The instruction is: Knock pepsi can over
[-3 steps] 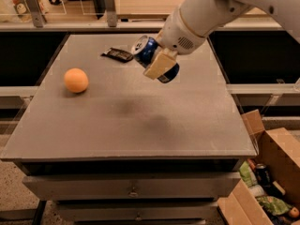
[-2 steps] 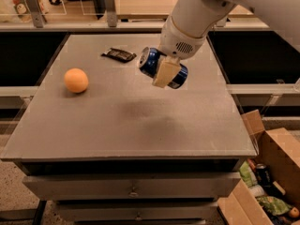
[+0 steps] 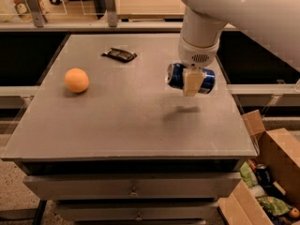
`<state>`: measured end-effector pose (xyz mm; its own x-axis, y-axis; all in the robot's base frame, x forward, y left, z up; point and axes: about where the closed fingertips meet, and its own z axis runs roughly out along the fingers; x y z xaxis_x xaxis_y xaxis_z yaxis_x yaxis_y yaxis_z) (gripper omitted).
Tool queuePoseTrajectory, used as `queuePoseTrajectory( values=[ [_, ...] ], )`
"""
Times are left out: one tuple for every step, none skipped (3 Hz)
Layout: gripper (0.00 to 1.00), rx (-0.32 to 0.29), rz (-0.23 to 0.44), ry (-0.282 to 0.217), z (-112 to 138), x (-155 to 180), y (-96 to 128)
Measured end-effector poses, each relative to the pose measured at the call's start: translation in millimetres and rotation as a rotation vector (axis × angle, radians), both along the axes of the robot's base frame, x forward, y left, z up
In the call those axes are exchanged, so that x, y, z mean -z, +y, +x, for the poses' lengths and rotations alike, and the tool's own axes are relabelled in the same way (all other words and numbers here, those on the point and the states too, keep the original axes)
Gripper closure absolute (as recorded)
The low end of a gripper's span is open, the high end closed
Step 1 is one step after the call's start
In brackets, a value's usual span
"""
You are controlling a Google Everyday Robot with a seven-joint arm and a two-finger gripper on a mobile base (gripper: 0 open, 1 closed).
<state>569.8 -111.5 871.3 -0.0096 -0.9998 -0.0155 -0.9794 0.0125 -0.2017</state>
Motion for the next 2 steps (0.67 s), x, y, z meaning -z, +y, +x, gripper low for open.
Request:
queuePoseTrajectory(
  values=[
    [0.59, -0.002, -0.056, 0.049, 0.0, 19.1, -18.0],
    [0.35, -0.019, -0.048, 0.097, -5.4, 36.7, -16.9]
  ],
)
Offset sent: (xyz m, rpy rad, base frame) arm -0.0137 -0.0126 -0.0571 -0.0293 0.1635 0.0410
